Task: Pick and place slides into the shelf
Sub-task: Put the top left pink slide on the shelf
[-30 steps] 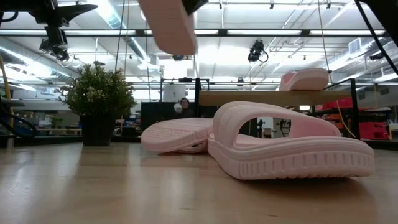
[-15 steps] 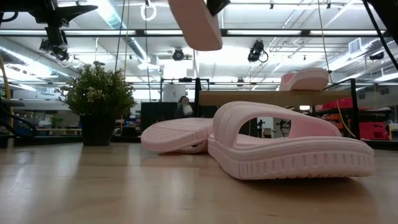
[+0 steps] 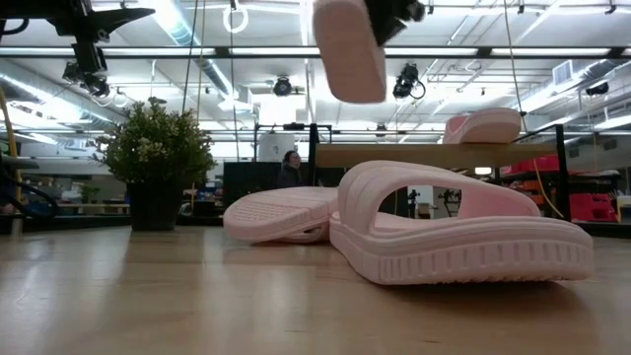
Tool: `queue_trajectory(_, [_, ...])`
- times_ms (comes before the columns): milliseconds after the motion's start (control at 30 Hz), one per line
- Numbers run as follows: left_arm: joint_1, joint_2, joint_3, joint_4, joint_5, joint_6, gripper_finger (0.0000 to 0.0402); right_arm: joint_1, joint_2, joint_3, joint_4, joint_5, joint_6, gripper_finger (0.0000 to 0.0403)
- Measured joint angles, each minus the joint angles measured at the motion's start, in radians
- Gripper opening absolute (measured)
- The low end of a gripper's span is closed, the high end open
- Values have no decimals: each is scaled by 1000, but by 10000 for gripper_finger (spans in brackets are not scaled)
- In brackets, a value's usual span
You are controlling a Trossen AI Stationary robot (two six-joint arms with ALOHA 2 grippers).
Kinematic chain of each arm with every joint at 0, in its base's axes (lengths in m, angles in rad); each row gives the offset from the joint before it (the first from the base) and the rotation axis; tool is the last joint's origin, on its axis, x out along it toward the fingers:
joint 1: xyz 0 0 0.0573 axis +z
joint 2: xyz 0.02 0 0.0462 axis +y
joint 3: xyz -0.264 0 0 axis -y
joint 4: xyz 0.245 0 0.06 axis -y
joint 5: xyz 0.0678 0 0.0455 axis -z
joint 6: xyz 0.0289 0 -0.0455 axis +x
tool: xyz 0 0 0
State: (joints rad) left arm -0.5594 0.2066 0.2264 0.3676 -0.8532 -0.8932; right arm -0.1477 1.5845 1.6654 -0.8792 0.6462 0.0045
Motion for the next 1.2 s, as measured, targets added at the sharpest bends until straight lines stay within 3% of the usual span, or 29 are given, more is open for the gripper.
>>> queue_trajectory(300, [1, 0, 0, 0, -3, 50, 204, -48, -250, -355, 106, -31, 26, 9])
queue_trajectory(567, [32, 0, 0, -2, -8, 78, 205, -140, -379, -583, 281, -143, 11, 9])
queue_trajectory(1200, [263, 35, 0, -10, -26, 77, 202, -421, -363, -642, 393, -439, -250, 9])
